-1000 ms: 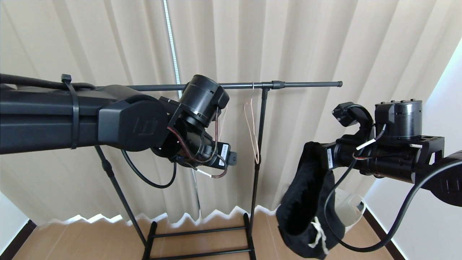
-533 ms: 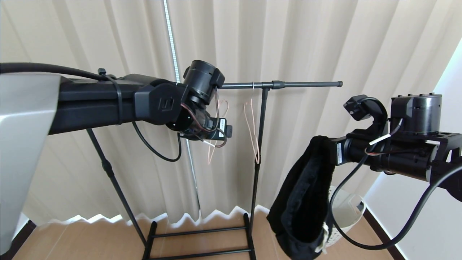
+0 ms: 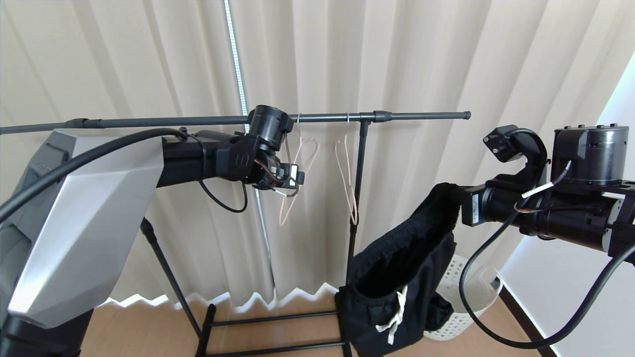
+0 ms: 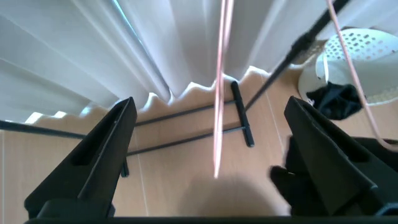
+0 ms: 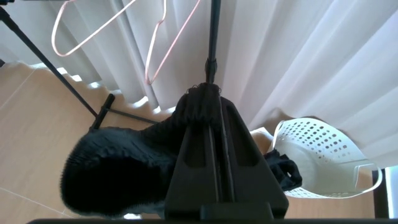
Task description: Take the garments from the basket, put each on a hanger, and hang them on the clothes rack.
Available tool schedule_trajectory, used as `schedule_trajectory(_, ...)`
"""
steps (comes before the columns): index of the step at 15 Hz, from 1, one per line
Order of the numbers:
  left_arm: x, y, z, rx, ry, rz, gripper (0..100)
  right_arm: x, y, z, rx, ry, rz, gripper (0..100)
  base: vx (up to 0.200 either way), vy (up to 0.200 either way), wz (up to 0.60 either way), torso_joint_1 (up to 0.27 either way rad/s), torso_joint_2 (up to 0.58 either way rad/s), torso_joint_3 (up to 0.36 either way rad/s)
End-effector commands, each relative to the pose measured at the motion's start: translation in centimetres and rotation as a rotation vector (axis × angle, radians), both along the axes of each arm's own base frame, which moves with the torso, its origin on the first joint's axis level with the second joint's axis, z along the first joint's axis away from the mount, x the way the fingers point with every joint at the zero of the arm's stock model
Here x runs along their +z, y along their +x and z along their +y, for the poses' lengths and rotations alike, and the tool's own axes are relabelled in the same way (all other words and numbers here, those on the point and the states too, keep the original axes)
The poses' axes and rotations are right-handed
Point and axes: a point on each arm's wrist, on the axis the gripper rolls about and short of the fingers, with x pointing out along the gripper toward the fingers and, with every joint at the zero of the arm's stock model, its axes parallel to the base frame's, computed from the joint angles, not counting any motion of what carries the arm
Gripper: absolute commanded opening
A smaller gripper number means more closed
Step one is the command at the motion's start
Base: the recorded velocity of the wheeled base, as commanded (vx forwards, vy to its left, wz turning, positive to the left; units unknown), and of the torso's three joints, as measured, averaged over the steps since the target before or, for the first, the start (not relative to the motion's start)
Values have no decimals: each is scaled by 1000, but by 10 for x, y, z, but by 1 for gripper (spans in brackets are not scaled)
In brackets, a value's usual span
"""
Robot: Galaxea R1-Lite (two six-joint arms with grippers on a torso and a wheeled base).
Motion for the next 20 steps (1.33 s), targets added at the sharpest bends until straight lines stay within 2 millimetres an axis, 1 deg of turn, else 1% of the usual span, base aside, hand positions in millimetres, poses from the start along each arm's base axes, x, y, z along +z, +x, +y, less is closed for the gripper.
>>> schedule_trajectory(1,-15,11,3,7,0,0,100,0,0,0,1,-1,1,0,0,0,0,0,0,0)
schedule_trajectory(3,-28,22,0,-18,-13,-30,100,-1,0,0,1,-1,2,0,0,0,0,0,0,0)
schedule_trajectory(7,-52,36,-2,-26,-3,-57,100,-3,1,1,2,-3,8,0,0,0,0,0,0,0)
schedule_trajectory(11,-60,38,-3,-28,-3,-50,100,-7,3,1,7,-18,17,0,0,0,0,0,0,0)
schedule_trajectory(12,-59,38,-4,-29,-5,-49,0,-9,3,1,6,-22,24,0,0,0,0,0,0,0)
schedule_trajectory(13,-58,37,-5,-30,-6,-52,0,-10,4,1,6,-22,25,0,0,0,0,0,0,0)
schedule_trajectory(15,-47,34,-5,-33,-14,-70,0,-10,4,1,6,-22,25,0,0,0,0,0,0,0)
schedule_trajectory(18,-42,32,-5,-33,-19,-80,0,-9,2,1,6,-21,22,0,0,0,0,0,0,0)
schedule_trajectory(20,-29,28,-5,-33,-28,-100,0,-7,1,0,6,-20,18,0,0,0,0,0,0,0)
